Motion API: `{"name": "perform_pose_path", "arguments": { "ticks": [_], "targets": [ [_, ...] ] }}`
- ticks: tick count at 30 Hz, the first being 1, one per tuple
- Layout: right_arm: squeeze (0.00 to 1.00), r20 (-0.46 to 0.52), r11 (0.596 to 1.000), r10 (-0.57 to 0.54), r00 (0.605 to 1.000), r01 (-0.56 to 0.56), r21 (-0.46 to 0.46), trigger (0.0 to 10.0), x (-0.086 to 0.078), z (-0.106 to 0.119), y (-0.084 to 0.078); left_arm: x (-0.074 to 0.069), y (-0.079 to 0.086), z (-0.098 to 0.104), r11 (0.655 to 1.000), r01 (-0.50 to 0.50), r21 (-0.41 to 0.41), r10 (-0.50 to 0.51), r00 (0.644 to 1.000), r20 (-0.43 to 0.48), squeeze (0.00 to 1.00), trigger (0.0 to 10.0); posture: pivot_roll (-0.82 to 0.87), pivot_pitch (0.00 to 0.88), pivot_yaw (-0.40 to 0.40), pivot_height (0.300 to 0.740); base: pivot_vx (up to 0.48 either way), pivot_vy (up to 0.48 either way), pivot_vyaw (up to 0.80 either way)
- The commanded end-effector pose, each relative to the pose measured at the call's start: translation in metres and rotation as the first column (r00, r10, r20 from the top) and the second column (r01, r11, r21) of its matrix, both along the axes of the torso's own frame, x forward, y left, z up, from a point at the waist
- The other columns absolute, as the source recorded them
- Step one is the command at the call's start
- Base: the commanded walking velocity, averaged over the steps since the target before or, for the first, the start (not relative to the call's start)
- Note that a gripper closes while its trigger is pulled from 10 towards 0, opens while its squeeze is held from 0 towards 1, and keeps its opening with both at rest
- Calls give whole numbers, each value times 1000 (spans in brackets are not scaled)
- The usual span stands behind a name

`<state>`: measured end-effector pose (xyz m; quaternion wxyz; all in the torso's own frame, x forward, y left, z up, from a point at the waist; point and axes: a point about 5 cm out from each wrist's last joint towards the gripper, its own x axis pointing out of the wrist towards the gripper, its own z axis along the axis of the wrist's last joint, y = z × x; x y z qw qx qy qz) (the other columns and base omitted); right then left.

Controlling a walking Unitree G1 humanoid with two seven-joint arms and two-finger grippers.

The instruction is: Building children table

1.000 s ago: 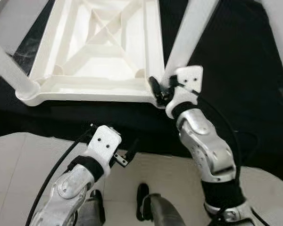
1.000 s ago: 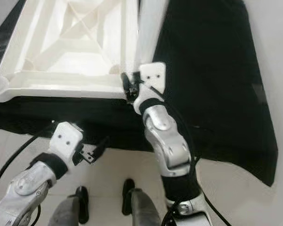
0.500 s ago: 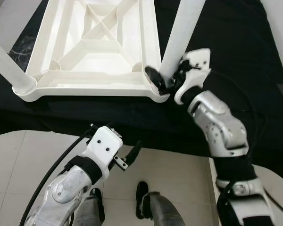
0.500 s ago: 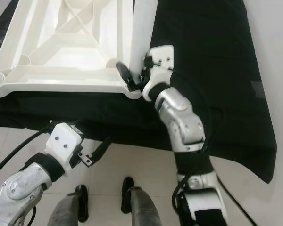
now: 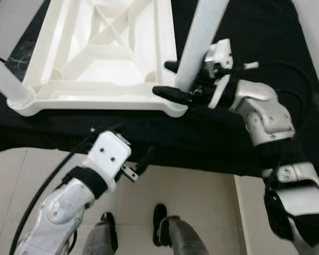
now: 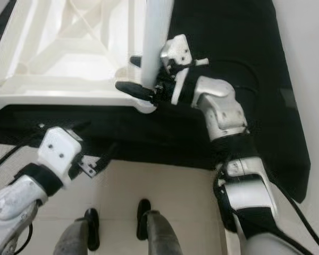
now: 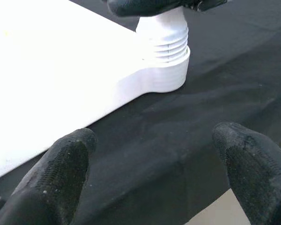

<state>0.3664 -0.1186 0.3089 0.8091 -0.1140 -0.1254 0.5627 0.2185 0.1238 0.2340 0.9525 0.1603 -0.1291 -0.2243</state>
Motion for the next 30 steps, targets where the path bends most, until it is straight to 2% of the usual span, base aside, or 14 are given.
{"name": "perform_pose_path", "arguments": {
  "ticks": [1,4,12,15,16,17,19,20,21,22,23,26,28,30],
  "targets": [
    [0,-5,999,36,999,-36,-39,0,2,-4,6,-4,3,-3,1000,-23,-13,23,1000,-16,0,10000,142,379,-118,740,0,0,0],
    [0,-19,997,40,999,-41,-59,0,6,-7,2,-3,6,-4,998,-50,-29,49,998,-24,0,10000,134,379,-118,740,0,0,0],
    [0,-71,991,-86,994,78,-111,0,9,-33,-18,2,7,-10,994,-78,-80,73,996,-53,0,10000,82,379,-133,740,0,0,0],
    [0,-140,977,-210,968,202,-69,0,-1,-50,-31,4,6,-13,993,-80,-92,74,995,-64,0,10000,45,382,-148,740,0,0,0],
    [0,-161,949,-316,935,311,-56,0,-6,-61,-32,5,5,-15,992,-79,-97,72,995,-69,0,10000,35,383,-153,740,0,0,0],
    [0,-161,949,-316,935,311,-56,0,-6,-61,-32,5,5,-15,992,-79,-97,72,995,-69,0,10000,35,383,-153,740,0,0,0],
    [0,-175,901,-433,884,432,-47,0,-11,-73,-33,5,5,-16,992,-77,-101,70,995,-73,0,10000,33,383,-153,740,0,0,0],
    [0,-169,759,-648,743,648,-60,0,-20,-92,-31,5,5,-18,991,-80,-107,71,994,-79,0,10000,18,381,-145,740,0,0,0],
    [0,-169,759,-648,743,648,-60,0,-20,-92,-31,5,5,-18,991,-80,-107,71,994,-79,0,10000,18,381,-145,740,0,0,0],
    [0,-159,617,-782,603,784,-64,0,-29,-102,-34,6,5,-18,990,-82,-111,73,994,-82,0,10000,21,383,-145,740,0,0,0],
    [0,-149,578,-812,564,813,-76,0,-48,-114,-23,7,5,-18,990,-82,-111,73,994,-83,0,10000,30,393,-140,740,0,0,0],
    [0,-174,576,-811,559,814,-72,0,-58,-123,-10,8,4,-19,990,-80,-114,70,994,-87,0,10000,13,384,-122,740,0,0,0],
    [0,-199,645,-756,624,761,-63,0,-62,-127,9,9,2,-21,993,-63,-100,54,994,-90,0,10000,25,372,-130,740,0,0,0],
    [0,-202,653,-749,631,755,-62,0,-60,-126,12,10,1,-21,993,-60,-103,51,995,-89,0,10000,24,372,-130,740,0,0,0]
  ]
}}
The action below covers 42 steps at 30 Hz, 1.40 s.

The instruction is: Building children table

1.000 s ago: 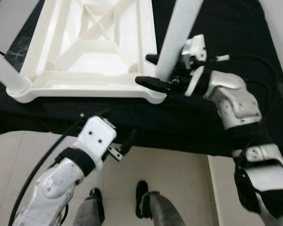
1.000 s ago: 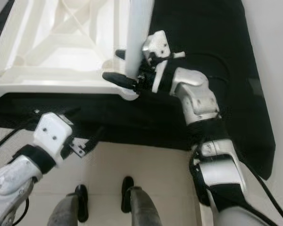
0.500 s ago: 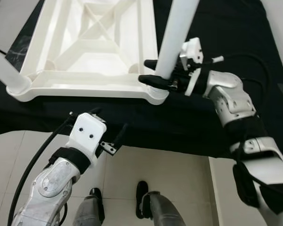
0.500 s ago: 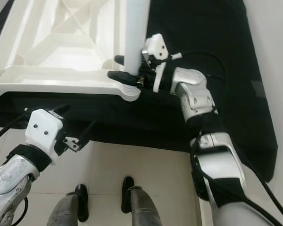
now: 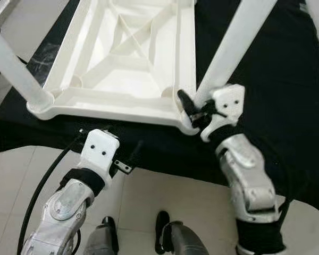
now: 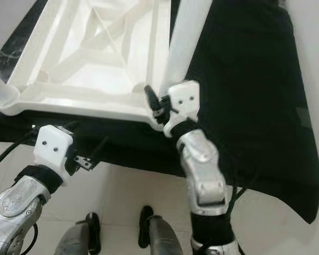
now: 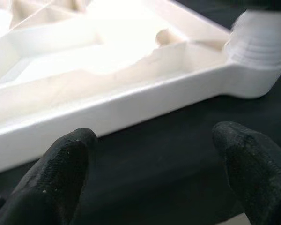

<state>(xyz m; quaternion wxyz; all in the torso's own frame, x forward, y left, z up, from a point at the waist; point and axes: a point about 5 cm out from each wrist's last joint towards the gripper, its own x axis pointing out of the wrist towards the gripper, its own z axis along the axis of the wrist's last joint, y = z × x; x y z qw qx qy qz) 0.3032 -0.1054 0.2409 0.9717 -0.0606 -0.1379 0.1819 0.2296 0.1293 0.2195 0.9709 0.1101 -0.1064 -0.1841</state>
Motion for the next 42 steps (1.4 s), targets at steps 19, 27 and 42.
{"name": "perform_pose_path", "arguments": {
  "ticks": [19,27,42],
  "targets": [
    [0,2,758,632,775,-618,-209,10000,8,38,17,1,-4,-9,998,46,34,-45,999,-28,0,10000,69,371,-126,740,0,0,0],
    [0,-89,594,762,642,-747,-299,10000,16,38,18,0,-7,-10,998,54,37,-53,998,-23,0,10000,74,372,-135,740,0,0,0],
    [0,-181,430,854,488,-858,-282,0,41,44,16,0,-9,-10,997,69,47,-68,997,-22,0,10000,73,368,-138,740,0,0,0]
  ]
}}
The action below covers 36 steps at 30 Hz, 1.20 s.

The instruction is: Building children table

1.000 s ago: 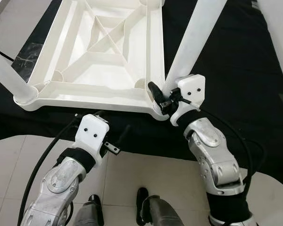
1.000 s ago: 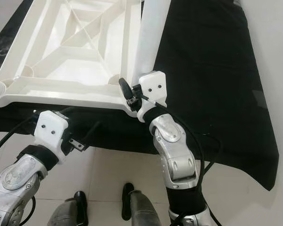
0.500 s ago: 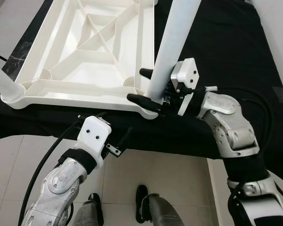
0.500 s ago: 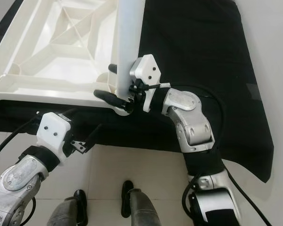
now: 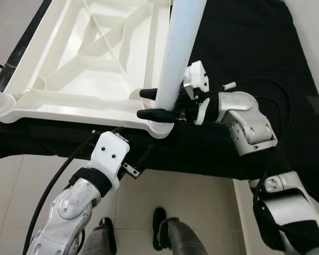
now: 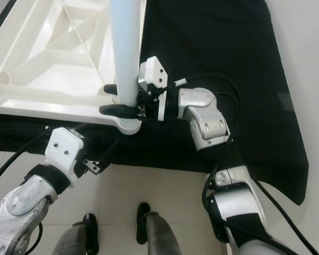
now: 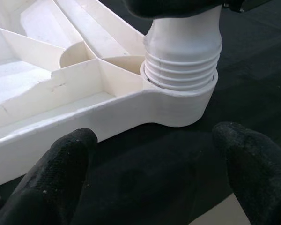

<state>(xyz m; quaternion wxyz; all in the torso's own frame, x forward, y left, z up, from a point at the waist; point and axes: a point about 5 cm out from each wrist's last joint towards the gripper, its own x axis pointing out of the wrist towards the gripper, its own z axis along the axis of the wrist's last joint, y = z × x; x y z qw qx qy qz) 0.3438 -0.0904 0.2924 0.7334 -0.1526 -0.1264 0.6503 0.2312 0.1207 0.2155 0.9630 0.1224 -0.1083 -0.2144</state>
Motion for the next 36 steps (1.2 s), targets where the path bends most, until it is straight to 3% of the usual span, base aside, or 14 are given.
{"name": "perform_pose_path", "arguments": {
  "ticks": [1,10,11,13,14,25,26,27,28,29,33,34,35,36],
  "targets": [
    [0,-34,999,42,999,-43,-17,0,0,-7,1,-2,-1,-6,1000,8,17,-8,1000,-23,0,10000,73,368,-138,740,0,0,0],
    [0,-175,913,-402,899,409,5,0,6,-51,-30,-4,-1,-8,1000,10,13,-9,1000,-28,0,10000,56,374,-154,740,0,0,0],
    [0,-209,844,-525,825,536,-3,0,4,-64,-33,-5,-1,-9,1000,10,13,-10,1000,-30,0,10000,56,374,-154,740,0,0,0],
    [0,-362,557,-784,504,829,-53,0,-31,-106,-25,-5,-2,-10,1000,17,11,-16,999,-38,0,10000,58,388,-141,740,0,0,0],
    [0,-365,504,-814,452,861,-59,0,-45,-113,-18,-4,-3,-10,1000,19,-1,-19,999,-42,0,10000,43,382,-135,740,0,0,0],
    [0,-332,533,-798,503,846,0,275,-29,-102,14,0,-7,-11,1000,21,-14,-21,999,-37,0,10000,46,359,-143,740,0,0,0],
    [0,-337,509,-811,479,861,-1,10000,-30,-99,14,0,-6,-12,1000,19,-13,-20,999,-37,0,10000,47,356,-139,740,0,0,0],
    [412,-339,499,-814,472,867,10,10000,-29,-96,14,0,-6,-12,1000,19,-11,-20,999,-39,0,10000,49,355,-138,740,0,0,0],
    [412,-339,499,-814,472,867,10,10000,-29,-96,14,0,-6,-12,1000,19,-11,-20,999,-39,0,10000,49,355,-138,740,0,0,0],
    [1000,-351,501,-802,483,865,45,10000,-26,-89,13,0,-5,-13,1000,20,-7,-20,999,-42,0,10000,50,350,-133,740,0,0,0],
    [1000,-366,579,-720,590,801,154,10000,-15,-69,13,2,-5,-13,1000,20,-1,-20,999,-38,0,10000,57,342,-132,740,0,0,0],
    [875,-353,615,-687,635,767,183,10000,-13,-63,14,2,-5,-13,1000,20,0,-20,999,-36,0,10000,57,342,-132,740,0,0,0],
    [0,-321,658,-656,683,726,200,10000,-10,-55,12,3,-4,-12,1000,19,2,-19,999,-33,0,10000,60,338,-132,740,0,0,0],
    [0,-321,658,-656,683,726,200,10000,-10,-55,12,3,-4,-12,1000,19,2,-19,999,-33,0,10000,60,338,-132,740,0,0,0]
  ]
}}
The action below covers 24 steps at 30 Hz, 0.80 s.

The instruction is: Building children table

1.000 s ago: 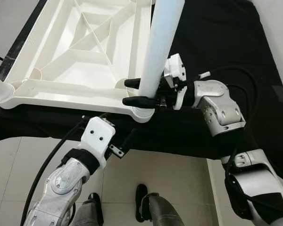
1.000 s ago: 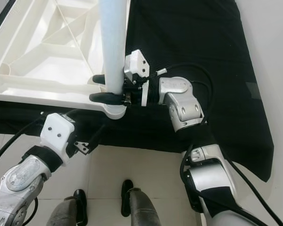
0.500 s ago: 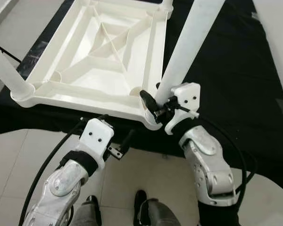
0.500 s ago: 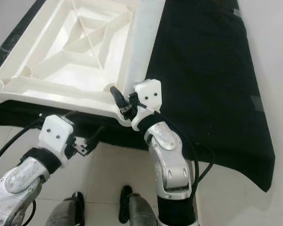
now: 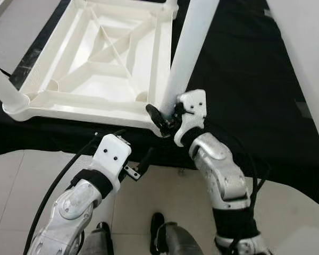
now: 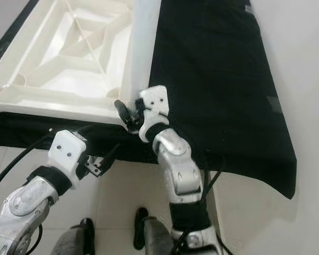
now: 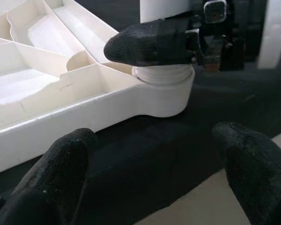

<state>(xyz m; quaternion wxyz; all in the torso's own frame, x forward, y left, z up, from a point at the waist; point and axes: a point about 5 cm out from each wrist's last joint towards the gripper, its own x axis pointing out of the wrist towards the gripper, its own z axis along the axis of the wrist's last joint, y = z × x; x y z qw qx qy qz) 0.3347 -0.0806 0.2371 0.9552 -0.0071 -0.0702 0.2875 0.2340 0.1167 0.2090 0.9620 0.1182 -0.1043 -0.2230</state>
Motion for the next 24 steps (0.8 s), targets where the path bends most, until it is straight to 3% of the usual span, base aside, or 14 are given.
{"name": "perform_pose_path", "arguments": {
  "ticks": [1,4,7,9,11,12,14,15,16,17,20,21,24],
  "targets": [
    [0,29,997,70,997,-71,4,10000,2,6,1,0,0,-5,1000,2,8,-2,1000,-19,0,10000,60,338,-132,740,0,0,0],
    [0,78,983,180,981,-178,-40,10000,6,19,1,1,1,-5,1000,-2,11,2,1000,-16,0,10000,67,335,-140,740,0,0,0],
    [0,135,909,404,905,-381,-166,10000,4,37,3,1,1,-5,1000,-10,13,10,1000,-12,0,10000,70,332,-145,740,0,0,0],
    [0,135,886,447,885,-416,-205,10000,3,38,4,1,1,-5,1000,-12,14,12,1000,-11,0,10000,70,332,-145,740,0,0,0],
    [0,125,832,520,845,-468,-298,10000,3,38,6,1,0,-6,1000,-12,14,12,1000,-9,0,10000,69,325,-156,740,0,0,0],
    [0,125,832,520,845,-468,-298,10000,3,38,6,1,0,-6,1000,-12,14,12,1000,-9,0,10000,69,325,-156,740,0,0,0],
    [0,110,781,594,797,-539,-315,10000,4,39,7,1,0,-5,1000,-12,13,12,1000,-5,0,10000,59,323,-162,740,0,0,0],
    [0,110,781,594,797,-539,-315,10000,4,39,7,1,0,-5,1000,-12,13,12,1000,-5,0,10000,59,323,-162,740,0,0,0],
    [0,102,754,633,767,-582,-304,10000,4,40,8,1,0,-5,1000,-13,11,13,1000,-4,0,10000,54,322,-162,740,0,0,0],
    [0,93,717,681,727,-635,-287,6353,7,43,9,1,0,-6,1000,-12,13,12,1000,-4,0,10000,54,320,-159,740,0,0,0],
    [0,88,692,709,700,-667,-274,6353,8,46,9,2,0,-6,1000,-11,15,11,1000,-4,0,10000,54,320,-159,740,0,0,0],
    [0,78,661,741,667,-703,-263,0,10,47,9,2,0,-6,1000,-10,15,10,1000,-5,0,10000,53,319,-158,740,0,0,0],
    [0,57,634,761,646,-724,-273,0,15,47,8,2,-1,-5,1000,-9,13,9,1000,-2,0,10000,55,319,-161,740,0,0,0]
  ]
}}
